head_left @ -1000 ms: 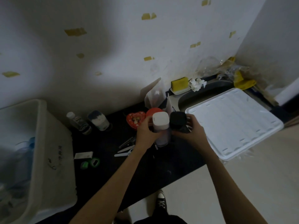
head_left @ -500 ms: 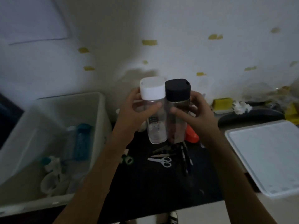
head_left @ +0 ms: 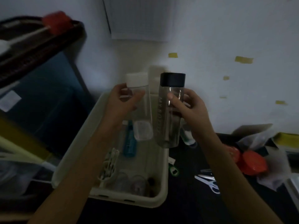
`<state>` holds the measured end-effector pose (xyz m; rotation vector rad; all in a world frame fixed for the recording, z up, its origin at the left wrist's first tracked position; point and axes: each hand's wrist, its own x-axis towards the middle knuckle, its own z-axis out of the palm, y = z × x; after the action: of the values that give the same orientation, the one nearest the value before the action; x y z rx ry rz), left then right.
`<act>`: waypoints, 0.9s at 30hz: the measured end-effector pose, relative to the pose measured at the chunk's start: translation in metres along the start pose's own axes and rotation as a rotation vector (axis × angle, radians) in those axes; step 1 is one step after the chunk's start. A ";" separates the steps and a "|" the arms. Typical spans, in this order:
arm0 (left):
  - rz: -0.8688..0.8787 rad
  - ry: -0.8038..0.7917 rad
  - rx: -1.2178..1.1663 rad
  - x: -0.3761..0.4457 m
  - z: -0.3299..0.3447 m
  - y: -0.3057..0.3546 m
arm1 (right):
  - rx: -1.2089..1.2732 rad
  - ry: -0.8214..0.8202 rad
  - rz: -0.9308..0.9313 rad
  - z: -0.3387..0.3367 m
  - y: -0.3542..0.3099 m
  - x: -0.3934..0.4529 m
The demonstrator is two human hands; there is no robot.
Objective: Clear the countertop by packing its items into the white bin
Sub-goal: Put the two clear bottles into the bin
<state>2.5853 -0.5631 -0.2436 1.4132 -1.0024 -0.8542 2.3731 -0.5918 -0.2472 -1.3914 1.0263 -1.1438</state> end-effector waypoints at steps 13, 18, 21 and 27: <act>-0.475 -0.019 0.274 0.097 -0.028 -0.178 | -1.032 -0.182 0.268 0.113 0.133 0.078; -0.489 -0.089 0.329 0.107 -0.027 -0.192 | -1.025 -0.266 0.430 0.124 0.178 0.089; -0.476 -0.104 0.347 0.112 -0.029 -0.195 | -1.009 -0.236 0.468 0.125 0.204 0.093; -0.508 -0.096 0.322 0.127 -0.034 -0.203 | -0.939 -0.186 0.528 0.135 0.251 0.095</act>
<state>2.6838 -0.6709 -0.4363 1.9653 -0.8898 -1.1743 2.5212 -0.6898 -0.4894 -1.7118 1.7653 -0.0951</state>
